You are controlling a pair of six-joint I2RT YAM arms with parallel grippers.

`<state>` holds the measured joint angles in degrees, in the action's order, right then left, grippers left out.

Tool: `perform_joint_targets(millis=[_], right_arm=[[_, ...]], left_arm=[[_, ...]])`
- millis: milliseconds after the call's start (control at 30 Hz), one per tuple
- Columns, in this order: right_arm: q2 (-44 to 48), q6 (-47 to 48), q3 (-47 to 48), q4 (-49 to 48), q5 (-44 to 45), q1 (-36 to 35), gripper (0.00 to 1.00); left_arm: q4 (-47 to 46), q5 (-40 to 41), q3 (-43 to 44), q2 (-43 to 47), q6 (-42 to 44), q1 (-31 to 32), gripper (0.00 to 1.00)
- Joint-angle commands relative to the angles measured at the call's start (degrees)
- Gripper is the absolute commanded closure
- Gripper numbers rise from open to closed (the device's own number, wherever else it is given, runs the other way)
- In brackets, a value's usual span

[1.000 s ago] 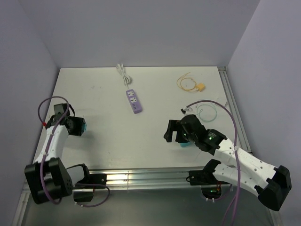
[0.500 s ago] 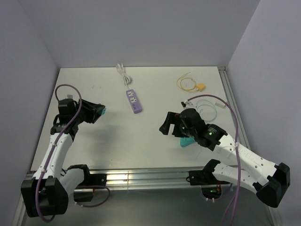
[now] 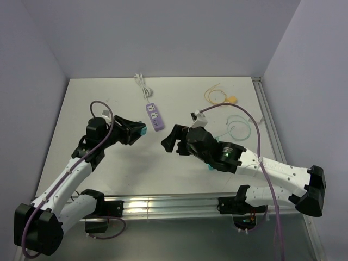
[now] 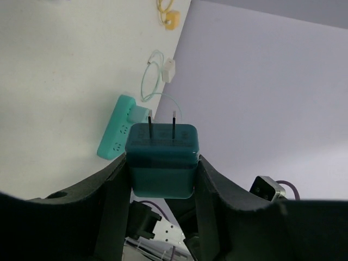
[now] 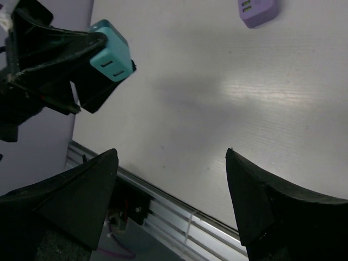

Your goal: Insert the plug

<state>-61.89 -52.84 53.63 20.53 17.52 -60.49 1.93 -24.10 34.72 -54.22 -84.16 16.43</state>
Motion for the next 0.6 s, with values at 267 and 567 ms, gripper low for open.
perform_joint_targets(millis=[267, 567], right_arm=[[-11.93, 8.36, 5.08, -15.96, 22.20, -11.58, 0.15], [-17.29, 10.48, 7.63, -19.83, 24.23, -12.64, 0.19]], left_arm=[[11.24, 2.30, 3.41, -0.54, -10.76, 4.40, 0.99], [7.75, -2.88, 3.08, -0.54, -14.35, 5.11, 1.00]])
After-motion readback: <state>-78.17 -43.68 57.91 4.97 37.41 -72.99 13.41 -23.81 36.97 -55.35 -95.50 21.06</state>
